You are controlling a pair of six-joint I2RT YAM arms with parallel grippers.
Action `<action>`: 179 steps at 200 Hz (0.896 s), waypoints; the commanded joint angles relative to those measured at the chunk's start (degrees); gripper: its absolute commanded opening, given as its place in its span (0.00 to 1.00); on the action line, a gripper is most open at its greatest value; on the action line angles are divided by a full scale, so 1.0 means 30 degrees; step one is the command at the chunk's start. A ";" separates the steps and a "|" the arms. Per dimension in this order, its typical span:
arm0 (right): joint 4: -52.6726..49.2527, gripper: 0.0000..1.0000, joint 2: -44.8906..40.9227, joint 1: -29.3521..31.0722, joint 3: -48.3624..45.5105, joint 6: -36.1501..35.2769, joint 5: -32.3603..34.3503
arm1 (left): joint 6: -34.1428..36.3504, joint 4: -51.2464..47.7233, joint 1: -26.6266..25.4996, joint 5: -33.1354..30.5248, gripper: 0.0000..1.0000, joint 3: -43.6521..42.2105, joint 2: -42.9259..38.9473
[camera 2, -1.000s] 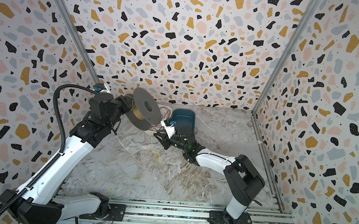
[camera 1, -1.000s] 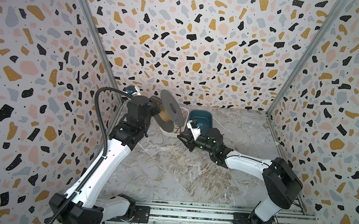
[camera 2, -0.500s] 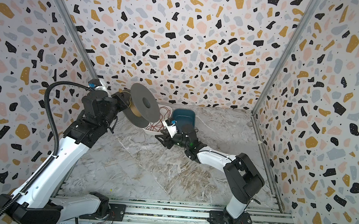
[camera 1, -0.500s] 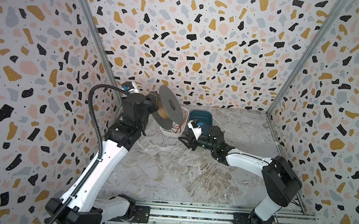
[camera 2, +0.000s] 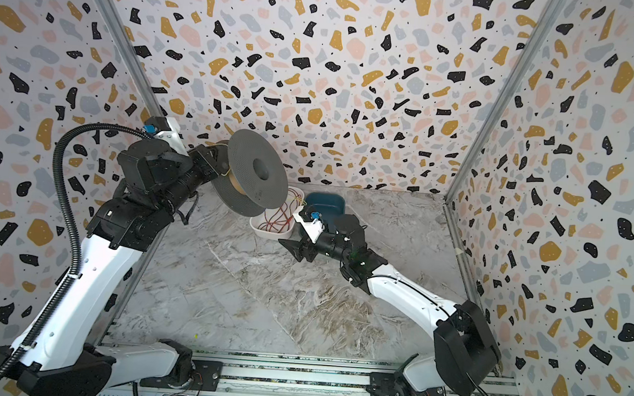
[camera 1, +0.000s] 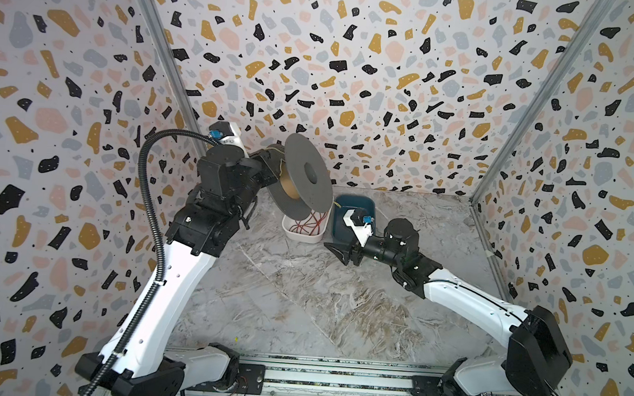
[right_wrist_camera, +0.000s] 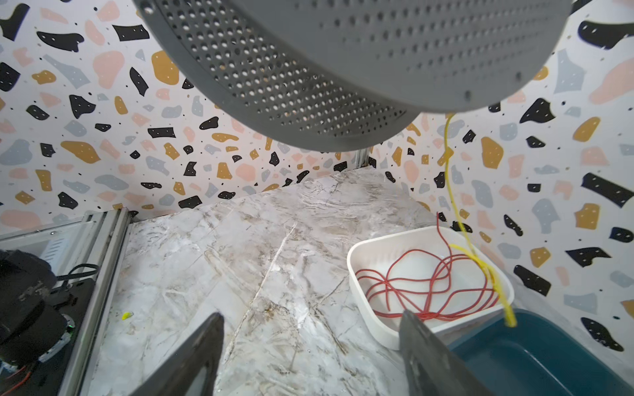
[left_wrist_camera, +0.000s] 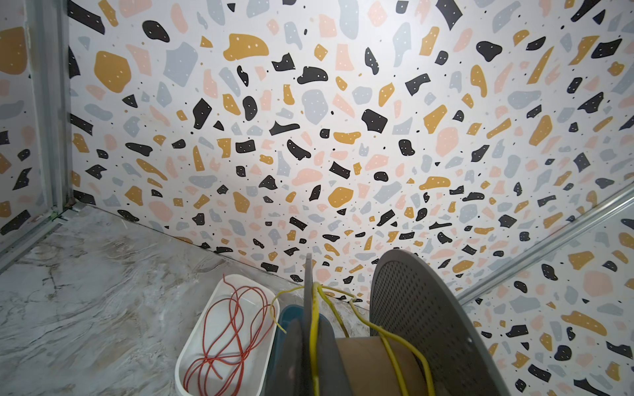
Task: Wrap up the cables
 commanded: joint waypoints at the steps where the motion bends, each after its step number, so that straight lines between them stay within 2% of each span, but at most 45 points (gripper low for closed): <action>1: -0.1985 0.81 -0.0707 -0.0956 0.0606 -0.1439 -0.0273 | -0.0232 0.1527 0.0053 0.1202 0.00 0.0885 -0.0483; 35: -0.1945 0.82 -0.1021 -0.2362 0.0700 -0.1196 -0.1105 | -0.0306 0.1088 0.0072 0.1811 0.00 0.1078 -0.0494; 69: -0.1701 0.83 -0.0057 -0.3092 0.1129 -0.1014 -0.2035 | -0.0682 0.1050 0.0071 0.2305 0.00 0.1058 -0.0776; 121: -0.0192 0.85 0.1615 -0.3102 0.1570 -0.1422 -0.1547 | -0.1100 0.0860 0.0056 0.3359 0.00 0.1231 -0.0884; 157: -0.0648 0.85 0.3183 -0.3075 0.2615 -0.1863 -0.2740 | -0.1329 0.0880 0.0075 0.3663 0.00 0.1467 -0.1025; 179: 0.0171 0.85 0.3518 -0.3048 0.2197 -0.1770 -0.2112 | -0.1384 0.0862 0.0076 0.3800 0.00 0.1526 -0.1073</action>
